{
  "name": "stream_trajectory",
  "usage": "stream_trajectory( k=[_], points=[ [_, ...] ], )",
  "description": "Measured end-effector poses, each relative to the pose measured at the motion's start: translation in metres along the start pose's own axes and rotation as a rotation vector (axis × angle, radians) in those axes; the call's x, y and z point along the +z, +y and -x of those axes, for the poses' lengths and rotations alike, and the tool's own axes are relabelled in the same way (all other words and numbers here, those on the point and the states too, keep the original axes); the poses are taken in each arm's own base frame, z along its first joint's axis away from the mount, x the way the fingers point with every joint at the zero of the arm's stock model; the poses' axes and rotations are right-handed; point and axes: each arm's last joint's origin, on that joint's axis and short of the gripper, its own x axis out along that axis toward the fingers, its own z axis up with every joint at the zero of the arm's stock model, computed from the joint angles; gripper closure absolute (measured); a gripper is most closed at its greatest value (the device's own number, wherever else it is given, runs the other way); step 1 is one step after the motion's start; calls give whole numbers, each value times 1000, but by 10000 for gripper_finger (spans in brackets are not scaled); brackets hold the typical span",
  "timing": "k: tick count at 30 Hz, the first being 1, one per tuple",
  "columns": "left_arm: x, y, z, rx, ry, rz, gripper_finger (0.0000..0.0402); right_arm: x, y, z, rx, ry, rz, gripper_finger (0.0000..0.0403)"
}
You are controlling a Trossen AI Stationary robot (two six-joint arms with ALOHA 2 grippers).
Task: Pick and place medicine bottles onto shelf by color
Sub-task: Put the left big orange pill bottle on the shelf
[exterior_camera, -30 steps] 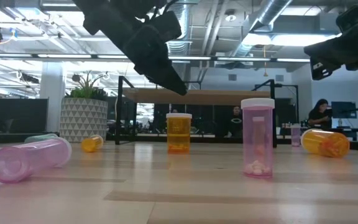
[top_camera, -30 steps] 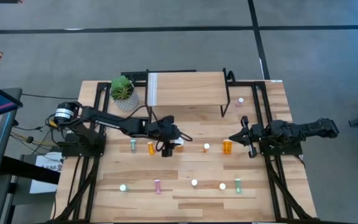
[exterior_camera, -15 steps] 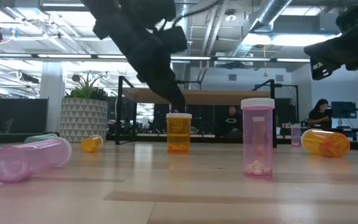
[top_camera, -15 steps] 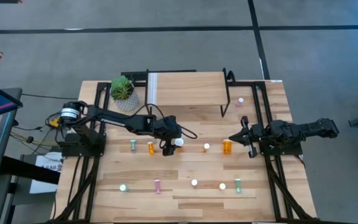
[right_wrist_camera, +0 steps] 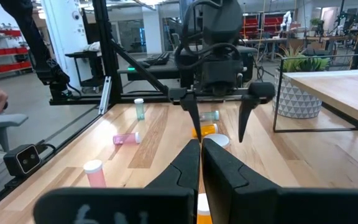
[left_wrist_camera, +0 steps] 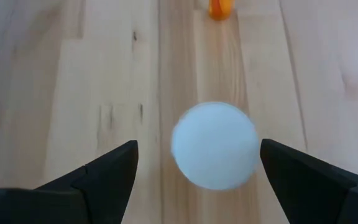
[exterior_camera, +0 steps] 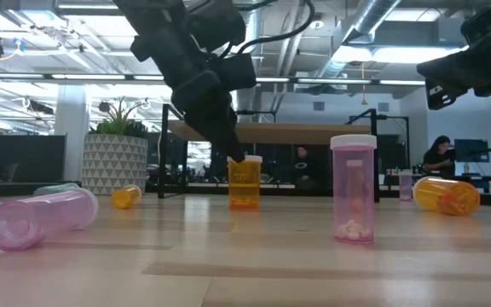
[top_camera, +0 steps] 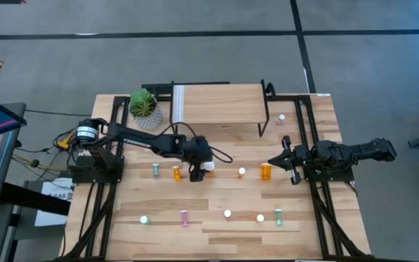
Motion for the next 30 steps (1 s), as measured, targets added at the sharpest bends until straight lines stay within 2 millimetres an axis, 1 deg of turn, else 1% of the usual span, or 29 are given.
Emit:
stream_trajectory(
  k=[12, 22, 30],
  points=[
    [0, -1, 0, -3, -2, -3, 84, 0, 0, 0, 0, 0, 0, 360],
    [0, -2, 0, -32, 2, -1, 153, 0, 0, 0, 0, 0, 0, 360],
    [0, -2, 0, -33, 0, 9, 193, 0, 0, 0, 0, 0, 0, 360]
  ],
)
